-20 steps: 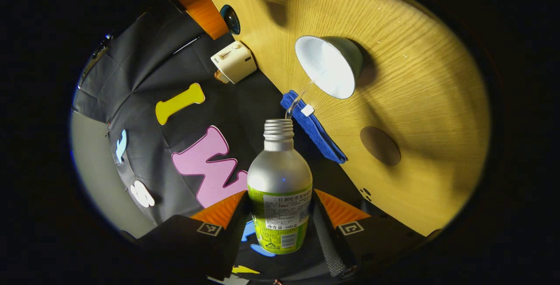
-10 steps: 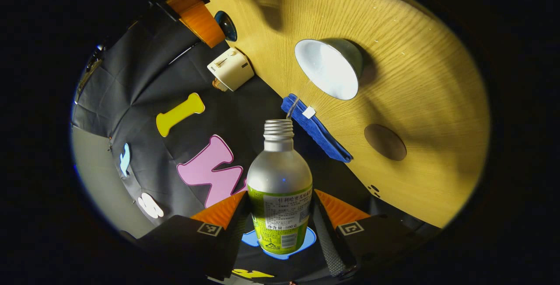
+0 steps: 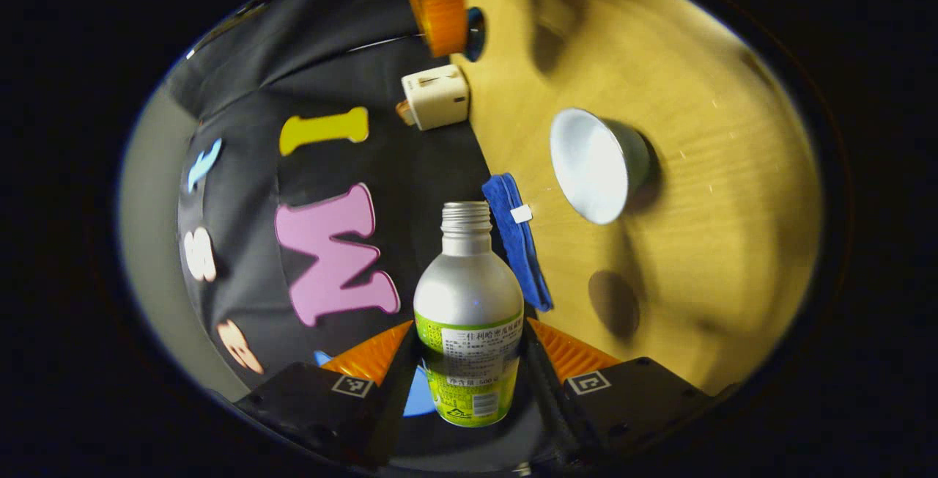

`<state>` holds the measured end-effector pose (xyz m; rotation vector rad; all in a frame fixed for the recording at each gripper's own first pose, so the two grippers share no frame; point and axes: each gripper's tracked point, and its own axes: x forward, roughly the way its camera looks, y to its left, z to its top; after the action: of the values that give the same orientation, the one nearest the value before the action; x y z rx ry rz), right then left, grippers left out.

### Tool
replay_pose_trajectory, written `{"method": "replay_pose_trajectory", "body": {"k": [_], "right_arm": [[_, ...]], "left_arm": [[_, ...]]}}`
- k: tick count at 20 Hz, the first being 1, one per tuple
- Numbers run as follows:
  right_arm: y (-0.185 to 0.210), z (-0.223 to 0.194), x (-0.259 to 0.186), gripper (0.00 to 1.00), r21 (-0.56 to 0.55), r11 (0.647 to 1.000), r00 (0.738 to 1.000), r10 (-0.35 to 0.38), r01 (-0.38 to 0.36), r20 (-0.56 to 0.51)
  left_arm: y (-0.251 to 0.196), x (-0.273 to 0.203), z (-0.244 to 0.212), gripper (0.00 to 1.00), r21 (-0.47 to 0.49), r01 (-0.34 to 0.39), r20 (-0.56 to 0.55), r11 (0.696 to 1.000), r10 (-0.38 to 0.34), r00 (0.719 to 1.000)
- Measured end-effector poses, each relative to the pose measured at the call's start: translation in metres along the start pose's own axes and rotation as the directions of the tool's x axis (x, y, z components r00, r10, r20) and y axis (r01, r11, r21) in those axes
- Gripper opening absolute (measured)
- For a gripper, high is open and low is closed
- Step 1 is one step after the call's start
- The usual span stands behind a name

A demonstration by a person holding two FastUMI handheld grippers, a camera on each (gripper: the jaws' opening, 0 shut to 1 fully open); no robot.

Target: Open the teacup lid with one hand, grasp the water bottle and pour water into the teacup with the other hand; after pouring, place the water bottle on the coaster and then close the teacup lid.

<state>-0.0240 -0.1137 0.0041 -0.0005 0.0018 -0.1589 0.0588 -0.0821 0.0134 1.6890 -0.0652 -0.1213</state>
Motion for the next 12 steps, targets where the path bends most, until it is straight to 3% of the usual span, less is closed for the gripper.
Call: {"method": "replay_pose_trajectory", "body": {"k": [2,4,5,7,9,11,12], "right_arm": [[0.000,0.000,0.000,0.30,0.000,1.000,1.000,0.000,0.000,0.000],[0.000,0.000,0.000,0.30,0.000,1.000,1.000,0.000,0.000,0.000],[0.000,0.000,0.000,0.30,0.000,1.000,1.000,-0.002,0.002,0.000],[0.000,0.000,0.000,0.30,0.000,1.000,1.000,-0.002,0.002,0.000],[0.000,0.000,0.000,0.30,0.000,1.000,1.000,-0.002,0.002,0.000],[-0.001,0.000,0.001,0.30,0.000,1.000,1.000,-0.004,0.004,0.000],[-0.001,0.000,0.000,0.30,0.000,1.000,1.000,-0.005,0.005,0.000]], "left_arm": [[-0.016,0.001,0.011,0.81,-0.230,0.024,0.032,0.973,-0.017,0.999],[-0.025,0.002,0.021,0.80,-0.446,0.032,0.049,0.894,-0.012,0.999],[-0.021,0.003,0.027,0.80,-0.560,0.034,0.060,0.828,-0.001,0.998],[-0.020,0.002,0.027,0.80,-0.748,0.038,0.076,0.662,0.029,0.997],[-0.023,0.005,0.027,0.80,-0.885,0.038,0.074,0.464,0.060,0.995],[-0.024,0.010,0.028,0.80,-0.961,0.052,0.080,0.273,0.091,0.993],[-0.024,0.008,0.028,0.80,-0.980,0.050,0.073,0.192,0.114,0.991]]}}
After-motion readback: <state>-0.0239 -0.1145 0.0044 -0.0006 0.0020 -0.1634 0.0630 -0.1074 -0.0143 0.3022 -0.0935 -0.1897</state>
